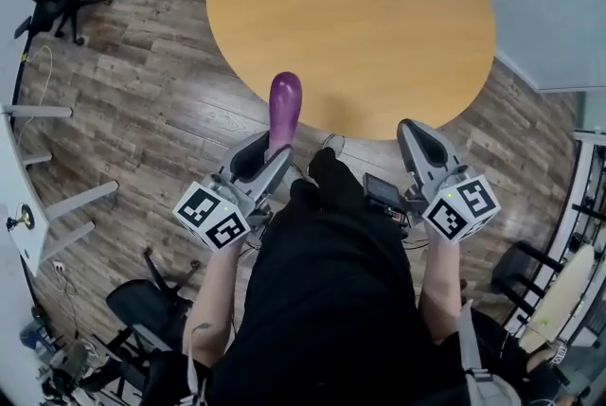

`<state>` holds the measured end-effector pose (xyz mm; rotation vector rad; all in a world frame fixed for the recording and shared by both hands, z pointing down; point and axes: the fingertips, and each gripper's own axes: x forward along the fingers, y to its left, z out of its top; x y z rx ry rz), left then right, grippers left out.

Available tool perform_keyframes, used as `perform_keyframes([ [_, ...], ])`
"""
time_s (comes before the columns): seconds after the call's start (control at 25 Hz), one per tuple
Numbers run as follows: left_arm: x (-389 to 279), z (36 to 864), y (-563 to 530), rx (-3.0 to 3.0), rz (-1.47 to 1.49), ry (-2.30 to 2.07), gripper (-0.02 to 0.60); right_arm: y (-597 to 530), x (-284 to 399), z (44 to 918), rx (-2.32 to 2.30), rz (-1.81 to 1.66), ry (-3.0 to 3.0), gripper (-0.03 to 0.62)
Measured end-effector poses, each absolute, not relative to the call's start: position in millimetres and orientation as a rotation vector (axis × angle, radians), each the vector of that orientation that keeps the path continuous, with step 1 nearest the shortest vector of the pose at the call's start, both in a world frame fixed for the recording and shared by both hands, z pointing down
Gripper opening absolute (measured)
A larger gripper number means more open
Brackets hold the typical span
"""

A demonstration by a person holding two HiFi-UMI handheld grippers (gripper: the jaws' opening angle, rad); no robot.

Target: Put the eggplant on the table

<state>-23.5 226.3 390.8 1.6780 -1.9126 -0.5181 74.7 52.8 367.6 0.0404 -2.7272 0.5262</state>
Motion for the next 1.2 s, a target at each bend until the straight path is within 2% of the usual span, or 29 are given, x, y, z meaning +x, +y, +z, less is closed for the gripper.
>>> perform_keyframes([
  [0.44, -51.5, 360.2, 166.6, 1.698, -0.438, -1.965, 0.172, -8.7, 41.4, 345.6, 0.010, 0.560, -2.842, 0.018],
  [1.2, -47.7, 374.9, 62.4, 1.840, -0.271, -1.809, 0.172, -90.0, 96.5, 379.5, 0.364, 0.675, -2.788, 0.018],
])
